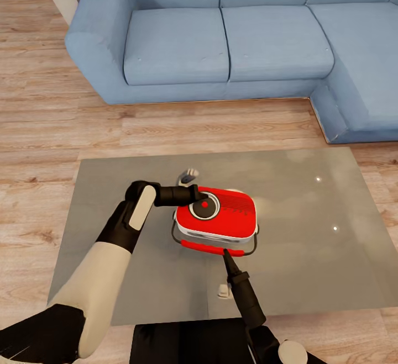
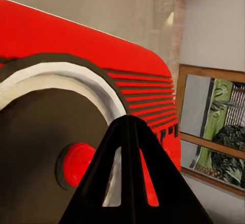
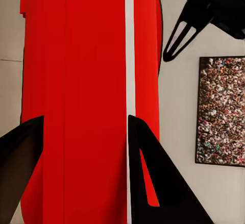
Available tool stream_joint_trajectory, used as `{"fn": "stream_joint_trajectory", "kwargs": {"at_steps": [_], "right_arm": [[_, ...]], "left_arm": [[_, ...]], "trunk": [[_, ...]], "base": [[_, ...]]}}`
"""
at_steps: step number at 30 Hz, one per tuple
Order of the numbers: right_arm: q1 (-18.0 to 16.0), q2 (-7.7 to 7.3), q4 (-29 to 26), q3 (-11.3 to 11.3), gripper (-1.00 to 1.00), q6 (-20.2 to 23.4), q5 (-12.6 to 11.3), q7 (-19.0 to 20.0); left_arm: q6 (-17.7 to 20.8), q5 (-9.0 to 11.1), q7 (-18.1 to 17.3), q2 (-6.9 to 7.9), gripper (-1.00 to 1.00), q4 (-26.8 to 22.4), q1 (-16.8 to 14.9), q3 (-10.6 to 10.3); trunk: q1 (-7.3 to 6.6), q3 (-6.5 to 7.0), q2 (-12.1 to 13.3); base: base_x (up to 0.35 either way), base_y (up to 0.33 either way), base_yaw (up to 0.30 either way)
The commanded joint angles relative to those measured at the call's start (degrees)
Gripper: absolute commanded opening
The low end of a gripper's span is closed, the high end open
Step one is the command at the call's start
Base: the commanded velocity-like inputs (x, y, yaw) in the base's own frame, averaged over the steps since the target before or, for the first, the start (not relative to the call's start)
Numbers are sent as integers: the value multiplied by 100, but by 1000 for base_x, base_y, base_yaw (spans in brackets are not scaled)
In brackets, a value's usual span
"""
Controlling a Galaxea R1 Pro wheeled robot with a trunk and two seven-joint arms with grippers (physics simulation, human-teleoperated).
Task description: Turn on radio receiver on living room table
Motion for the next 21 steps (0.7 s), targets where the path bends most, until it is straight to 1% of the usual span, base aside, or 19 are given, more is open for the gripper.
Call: {"fn": "stream_joint_trajectory", "kwargs": {"at_steps": [1, 6, 12, 14, 17, 19, 21], "right_arm": [[-1, 0, -4, 1, -100, 19, 20, -8], [-1, -8, -4, -3, -100, 226, 25, -46], [-1, -7, -6, 7, -100, 343, 27, -51], [-1, -7, -6, 70, -100, 391, 27, -51], [-1, -3, -9, 263, -100, 429, 15, -52], [-1, -1, -10, 313, -100, 439, 12, -52], [-1, 0, -16, 352, -100, 448, 10, -56]], "left_arm": [[0, 3, 16, 0, -100, 5, -3, 0], [0, 19, 69, 3, -100, -11, -15, 0], [0, 24, 72, 0, -100, -16, -16, 2], [0, 33, 72, -2, -100, -16, -16, 6], [0, 38, 72, -8, -100, 11, -16, 8], [0, 39, 74, -9, -100, 45, -16, 8], [0, 40, 78, -9, -100, 180, -16, 9]], "trunk": [[0, 0, -1], [0, 0, -1], [0, 0, -1], [0, 0, -1], [0, 0, -1], [0, 0, -1], [0, 0, -1]], "base": [[0, 0, 0], [0, 0, 0], [0, 0, 0], [0, 0, 0], [0, 0, 0], [0, 0, 0], [0, 0, 0]]}}
